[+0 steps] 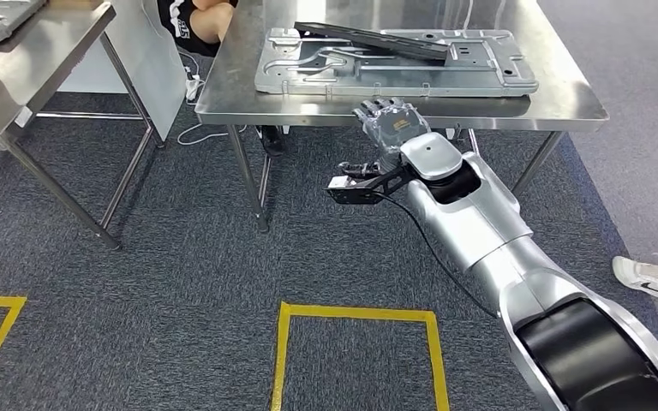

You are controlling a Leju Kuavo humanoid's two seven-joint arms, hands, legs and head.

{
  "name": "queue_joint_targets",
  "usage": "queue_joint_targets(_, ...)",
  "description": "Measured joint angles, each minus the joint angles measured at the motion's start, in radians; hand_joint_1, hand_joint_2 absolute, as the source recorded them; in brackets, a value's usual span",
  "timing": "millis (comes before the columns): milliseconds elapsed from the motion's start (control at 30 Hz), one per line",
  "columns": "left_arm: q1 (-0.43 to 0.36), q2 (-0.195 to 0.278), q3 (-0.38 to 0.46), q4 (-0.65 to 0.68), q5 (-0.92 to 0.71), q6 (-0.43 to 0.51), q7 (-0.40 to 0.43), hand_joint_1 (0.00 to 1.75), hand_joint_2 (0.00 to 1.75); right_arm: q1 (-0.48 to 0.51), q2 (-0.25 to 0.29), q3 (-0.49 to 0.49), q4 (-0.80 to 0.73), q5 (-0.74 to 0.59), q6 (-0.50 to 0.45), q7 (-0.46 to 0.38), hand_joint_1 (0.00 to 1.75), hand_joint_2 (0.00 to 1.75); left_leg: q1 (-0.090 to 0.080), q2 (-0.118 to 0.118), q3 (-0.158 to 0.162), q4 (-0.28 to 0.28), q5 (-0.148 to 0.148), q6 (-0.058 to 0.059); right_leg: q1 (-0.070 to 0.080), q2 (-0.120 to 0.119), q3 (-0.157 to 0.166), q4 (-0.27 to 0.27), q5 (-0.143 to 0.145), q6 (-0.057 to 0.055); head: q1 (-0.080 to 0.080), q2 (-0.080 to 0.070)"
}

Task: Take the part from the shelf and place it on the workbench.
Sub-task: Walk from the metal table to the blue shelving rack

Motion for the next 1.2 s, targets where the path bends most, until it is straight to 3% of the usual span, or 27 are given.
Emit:
queue_joint_targets(100,-0.002,0.000,0.000,0.000,0.000,0.000,0.000,0.00,0.00,-0.001,0.000,0.000,0.000,0.000,0.000,0.000,0.00,0.00,-0.002,-0.001,0.011,-0.027,-0.002,0.012,0.002,0.000,-0.002,0.001,-0.001,0.013,0.000,0.000)
queue_joint_targets(167,-0.003,0.000,0.000,0.000,0.000,0.000,0.000,0.00,0.00,-0.004,0.000,0.000,0.000,0.000,0.000,0.000,0.00,0.00,0.002,0.001,0.015,-0.037,0.002,0.023,0.002,0.000,-0.013,0.029,-0.023,0.022,0.000,0.000)
queue_joint_targets(267,-0.002,0.000,0.000,0.000,0.000,0.000,0.000,0.00,0.00,-0.004,-0.001,0.000,0.000,0.000,0.000,0.000,0.00,0.00,0.003,0.004,0.017,-0.042,0.005,0.034,-0.002,0.000,-0.091,0.196,-0.109,0.032,0.000,0.000)
queue_joint_targets(300,-0.001,0.001,0.000,0.000,0.000,0.000,0.000,0.00,0.00,-0.001,-0.001,0.000,0.001,0.000,0.000,0.000,0.00,0.00,0.003,0.004,0.017,-0.042,0.004,0.035,-0.004,0.000,-0.118,0.252,-0.125,0.034,0.000,0.000)
queue_joint_targets(333,-0.001,0.001,0.000,0.000,0.000,0.000,0.000,0.00,0.00,0.002,-0.002,0.000,0.001,0.000,0.001,0.000,0.00,0.00,0.003,0.004,0.017,-0.041,0.004,0.035,-0.005,0.000,-0.134,0.280,-0.123,0.035,0.000,0.000)
queue_joint_targets(367,-0.001,0.001,0.000,0.000,0.000,0.000,0.000,0.00,0.00,0.003,-0.002,0.000,0.001,0.000,0.001,0.000,0.00,0.00,0.003,0.003,0.017,-0.039,0.003,0.035,-0.007,0.000,-0.132,0.270,-0.101,0.035,0.000,0.000)
queue_joint_targets(400,-0.001,0.001,0.000,0.000,0.000,0.000,0.000,0.00,0.00,0.002,-0.002,0.000,0.001,0.000,0.000,0.000,0.00,0.00,0.003,0.002,0.018,-0.037,0.001,0.034,-0.008,0.000,-0.111,0.223,-0.065,0.034,0.000,0.000)
queue_joint_targets(433,-0.001,0.001,0.000,0.000,0.000,0.000,0.000,0.00,0.00,0.001,-0.002,0.000,0.001,0.000,0.000,0.000,0.00,0.00,0.003,0.002,0.018,-0.035,-0.002,0.033,-0.008,-0.001,-0.079,0.153,-0.028,0.030,0.000,0.000)
queue_joint_targets(500,-0.001,-0.001,0.000,0.000,0.000,0.000,0.000,0.00,0.00,-0.004,-0.002,0.000,0.000,0.000,0.000,0.000,0.00,0.00,0.001,0.002,0.017,-0.031,-0.005,0.028,-0.003,-0.001,-0.023,0.041,0.010,0.023,0.000,0.000)
queue_joint_targets(567,-0.002,-0.002,0.000,0.000,0.000,0.000,0.000,0.00,0.00,-0.005,-0.002,0.000,0.000,0.000,0.000,0.000,0.00,0.00,-0.001,0.002,0.017,-0.032,-0.005,0.019,0.002,0.000,-0.007,0.008,0.007,0.018,0.000,0.000)
queue_joint_targets(667,-0.002,-0.002,0.000,0.000,0.000,0.000,0.000,0.00,0.00,-0.006,-0.001,0.000,0.000,0.000,0.000,0.000,0.00,0.00,-0.001,0.001,0.011,-0.018,-0.021,0.003,-0.006,-0.001,-0.002,-0.012,0.011,0.005,0.000,0.000)
queue_joint_targets(700,-0.002,-0.002,0.000,0.000,0.000,0.000,0.000,0.00,0.00,-0.007,0.000,0.000,0.000,0.000,0.000,0.000,0.00,0.00,-0.001,0.001,-0.003,0.015,-0.043,-0.002,-0.009,-0.001,0.000,-0.018,0.014,-0.001,0.000,0.000)
queue_joint_targets(800,-0.001,-0.002,0.000,0.000,0.000,0.000,0.000,0.00,0.00,-0.004,0.000,0.000,0.000,0.000,0.000,0.000,0.00,0.00,0.002,0.001,-0.092,0.204,-0.129,-0.014,-0.007,-0.002,0.001,-0.019,0.015,-0.008,0.000,0.000)
queue_joint_targets(833,-0.001,-0.003,0.000,0.000,0.000,0.000,0.000,0.00,0.00,-0.002,0.000,0.000,0.000,0.000,0.000,0.000,0.00,0.00,0.003,0.001,-0.114,0.245,-0.134,-0.017,-0.007,-0.002,0.001,-0.018,0.014,-0.008,0.000,0.000)
queue_joint_targets(867,-0.001,-0.003,0.000,0.000,0.000,0.000,0.000,0.00,0.00,-0.001,0.000,0.000,0.000,0.000,0.000,0.000,0.00,0.00,0.004,0.001,-0.118,0.248,-0.118,-0.019,-0.007,-0.002,0.001,-0.016,0.012,-0.008,0.000,0.000)
queue_joint_targets(933,-0.001,-0.002,0.000,0.000,0.000,0.000,0.000,0.00,0.00,0.000,0.000,0.000,0.000,0.000,0.000,0.000,0.00,0.00,0.007,0.002,-0.072,0.141,-0.046,-0.019,-0.008,-0.002,0.002,-0.009,0.006,-0.003,0.000,0.000)
queue_joint_targets(1000,0.000,0.000,0.000,0.000,0.000,0.000,0.000,0.00,0.00,-0.001,0.000,0.000,0.000,0.000,0.000,0.000,0.00,0.00,0.005,0.001,-0.012,0.023,-0.001,-0.013,-0.007,0.000,0.000,-0.001,-0.001,0.005,0.000,0.000)
queue_joint_targets(1033,0.000,0.000,0.000,0.000,0.000,0.000,0.000,0.00,0.00,-0.002,0.000,0.000,0.000,0.000,0.000,0.000,0.00,0.00,0.003,0.000,0.002,-0.007,0.002,-0.008,-0.005,0.000,-0.001,0.002,-0.002,0.009,0.000,0.000)
queue_joint_targets(1133,-0.002,0.000,0.000,0.000,0.000,0.000,0.000,0.00,0.00,-0.002,0.000,0.000,0.000,0.000,0.000,0.000,0.00,0.00,0.003,-0.001,0.004,-0.021,-0.002,0.009,-0.003,0.000,-0.003,0.007,-0.005,0.022,0.000,0.000)
queue_joint_targets(1200,-0.003,0.000,0.000,0.000,0.000,0.000,0.000,0.00,0.00,-0.004,0.000,0.000,0.000,0.000,0.000,0.000,0.00,0.00,0.006,0.001,0.006,-0.026,0.001,0.022,-0.005,0.000,-0.020,0.049,-0.036,0.031,0.000,0.000)
